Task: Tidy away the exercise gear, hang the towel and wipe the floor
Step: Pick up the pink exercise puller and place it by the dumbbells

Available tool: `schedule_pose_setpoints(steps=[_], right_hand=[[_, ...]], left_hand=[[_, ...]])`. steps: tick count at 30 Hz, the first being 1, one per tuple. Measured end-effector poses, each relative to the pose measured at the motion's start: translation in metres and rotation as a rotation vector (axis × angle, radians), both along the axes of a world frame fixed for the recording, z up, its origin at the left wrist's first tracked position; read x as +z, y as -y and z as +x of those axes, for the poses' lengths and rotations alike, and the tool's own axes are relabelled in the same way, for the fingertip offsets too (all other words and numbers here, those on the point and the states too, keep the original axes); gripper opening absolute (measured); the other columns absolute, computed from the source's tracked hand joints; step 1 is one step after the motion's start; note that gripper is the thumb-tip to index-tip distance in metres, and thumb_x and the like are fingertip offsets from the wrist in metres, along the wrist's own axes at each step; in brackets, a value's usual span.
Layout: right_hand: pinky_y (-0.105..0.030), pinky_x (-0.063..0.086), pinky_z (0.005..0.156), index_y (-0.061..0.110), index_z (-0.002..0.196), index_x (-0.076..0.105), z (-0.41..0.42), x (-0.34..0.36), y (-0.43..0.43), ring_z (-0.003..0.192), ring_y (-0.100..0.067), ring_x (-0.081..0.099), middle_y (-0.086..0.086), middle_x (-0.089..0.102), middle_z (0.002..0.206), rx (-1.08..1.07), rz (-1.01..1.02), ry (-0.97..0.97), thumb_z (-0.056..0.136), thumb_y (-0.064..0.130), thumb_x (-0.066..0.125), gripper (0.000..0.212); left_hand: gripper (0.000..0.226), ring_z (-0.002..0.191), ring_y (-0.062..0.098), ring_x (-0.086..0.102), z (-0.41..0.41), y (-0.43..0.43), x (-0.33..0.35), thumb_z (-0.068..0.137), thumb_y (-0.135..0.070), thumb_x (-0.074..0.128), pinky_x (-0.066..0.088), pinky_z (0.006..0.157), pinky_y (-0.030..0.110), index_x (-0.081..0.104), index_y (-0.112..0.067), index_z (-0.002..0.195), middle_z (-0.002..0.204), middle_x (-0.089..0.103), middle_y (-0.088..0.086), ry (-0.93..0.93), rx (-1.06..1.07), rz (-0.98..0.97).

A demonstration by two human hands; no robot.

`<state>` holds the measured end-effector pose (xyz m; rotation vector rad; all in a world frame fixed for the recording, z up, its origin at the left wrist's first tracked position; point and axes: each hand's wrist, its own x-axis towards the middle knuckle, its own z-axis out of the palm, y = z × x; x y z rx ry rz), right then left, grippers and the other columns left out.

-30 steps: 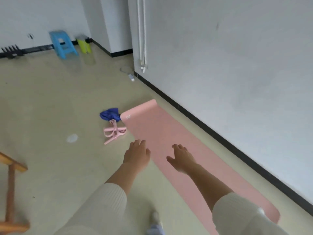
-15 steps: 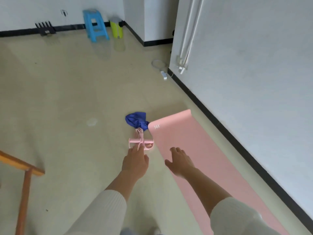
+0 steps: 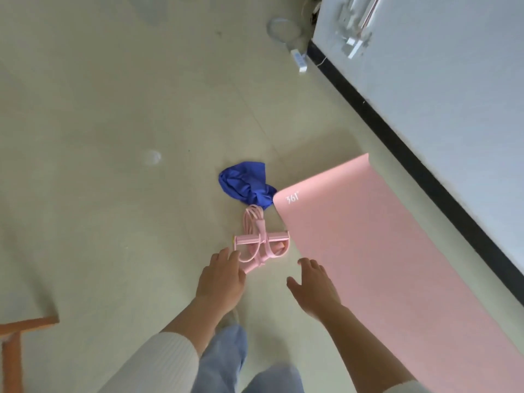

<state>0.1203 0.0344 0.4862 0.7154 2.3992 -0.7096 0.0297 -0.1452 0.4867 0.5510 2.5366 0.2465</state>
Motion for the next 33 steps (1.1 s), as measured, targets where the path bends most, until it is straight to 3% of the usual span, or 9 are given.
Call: schedule_pose_setpoints(steps=[7,12,17,21,25,28,33], right_hand=[[-0.031,0.037,0.103,0.016,0.144,0.032,-0.04,-0.182,-0.009,0.13,-0.019,0.039,0.001,0.042,0.143,0.032,-0.02,0.134,0.097,0.037,0.043,0.053],[-0.032,0.038,0.102,0.017,0.142,0.034,-0.055,-0.313,-0.019,0.127,-0.019,0.04,0.0,0.044,0.14,0.065,0.0,0.172,0.098,0.035,0.042,0.048],[-0.034,0.039,0.098,0.021,0.14,0.037,-0.076,-0.417,-0.04,0.124,-0.021,0.04,0.0,0.043,0.141,0.118,0.089,0.071,0.1,0.027,0.037,0.04],[-0.034,0.035,0.097,0.026,0.143,0.036,-0.104,-0.472,-0.057,0.125,-0.022,0.038,0.0,0.038,0.145,0.185,0.213,-0.026,0.099,0.02,0.04,0.045],[-0.035,0.035,0.091,0.037,0.139,0.038,-0.118,-0.504,-0.063,0.118,-0.026,0.038,-0.003,0.036,0.138,0.243,0.321,0.032,0.09,0.021,0.055,0.054],[-0.033,0.032,0.084,0.034,0.125,0.048,-0.124,-0.509,-0.063,0.111,-0.025,0.039,-0.004,0.037,0.129,0.261,0.395,0.064,0.08,0.018,0.068,0.052],[-0.039,0.031,0.094,0.033,0.131,0.042,-0.115,-0.479,-0.067,0.119,-0.026,0.035,-0.006,0.032,0.135,0.394,0.412,0.04,0.07,0.01,0.075,0.072]], left_hand=[[0.043,0.14,0.017,0.027,-0.049,-0.007,-0.186,0.099,-0.027,0.039,0.038,0.105,0.028,0.038,-0.016,0.141,0.151,0.031,0.003,0.038,-0.067,0.055],[0.045,0.139,0.03,0.034,-0.065,-0.006,-0.328,0.088,-0.023,0.06,0.043,0.104,0.04,0.055,-0.009,0.13,0.149,0.039,0.014,-0.044,-0.135,-0.013],[0.065,0.136,0.035,0.038,-0.092,-0.019,-0.424,0.075,-0.023,0.071,0.041,0.105,0.049,0.05,-0.007,0.135,0.147,0.041,0.018,-0.181,-0.212,0.015],[0.062,0.136,0.03,0.034,-0.115,-0.029,-0.474,0.084,-0.028,0.063,0.03,0.111,0.049,0.042,-0.012,0.141,0.146,0.042,0.013,-0.264,-0.229,0.078],[0.057,0.121,0.026,0.05,-0.123,-0.027,-0.503,0.084,-0.032,0.064,0.024,0.11,0.046,0.047,-0.015,0.135,0.129,0.056,0.004,-0.284,-0.231,0.078],[0.055,0.103,0.026,0.059,-0.126,-0.029,-0.509,0.075,-0.021,0.074,0.026,0.106,0.046,0.057,-0.016,0.127,0.113,0.063,0.001,-0.328,-0.205,0.103],[0.058,0.095,0.027,0.06,-0.124,-0.032,-0.482,0.064,-0.011,0.081,0.038,0.101,0.046,0.063,-0.014,0.119,0.103,0.065,0.001,-0.324,-0.264,0.121]])
